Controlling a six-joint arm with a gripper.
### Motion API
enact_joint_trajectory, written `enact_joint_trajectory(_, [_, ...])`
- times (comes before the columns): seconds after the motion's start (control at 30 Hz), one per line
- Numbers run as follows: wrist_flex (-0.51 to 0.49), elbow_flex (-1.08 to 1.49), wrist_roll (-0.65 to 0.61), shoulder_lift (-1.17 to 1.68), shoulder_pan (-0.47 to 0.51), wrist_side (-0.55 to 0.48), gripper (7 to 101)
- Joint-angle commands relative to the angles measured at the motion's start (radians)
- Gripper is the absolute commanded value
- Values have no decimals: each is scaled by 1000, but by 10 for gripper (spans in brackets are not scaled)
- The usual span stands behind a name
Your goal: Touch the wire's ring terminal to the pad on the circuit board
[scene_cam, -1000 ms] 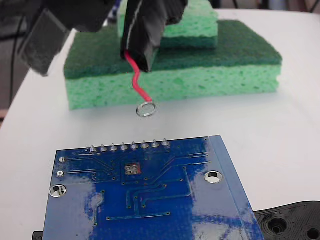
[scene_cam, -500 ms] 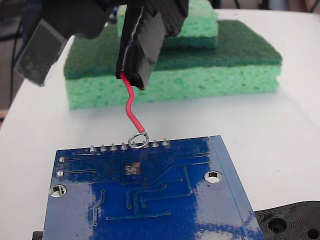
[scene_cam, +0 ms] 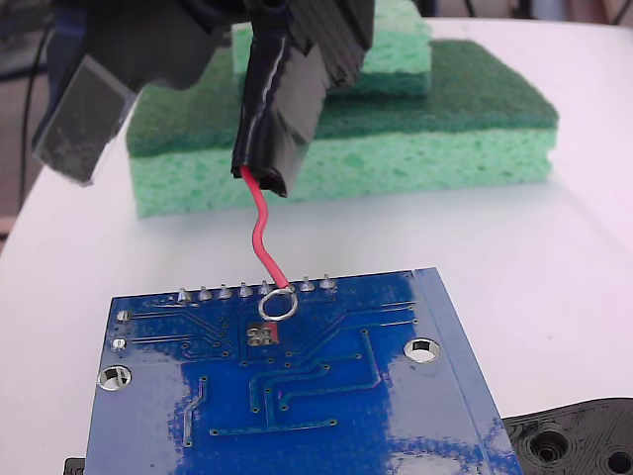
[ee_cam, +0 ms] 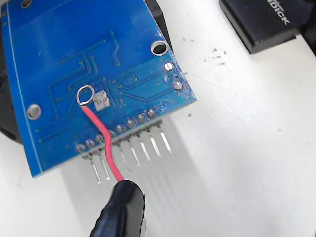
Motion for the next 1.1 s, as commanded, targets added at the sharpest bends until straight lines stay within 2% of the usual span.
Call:
enact_joint_trajectory(0.03, [-5,-8,-2,-2,3,-5,1003])
enact_joint_trajectory(1.1, [-5,-12,-12,-11,15,-14,1003])
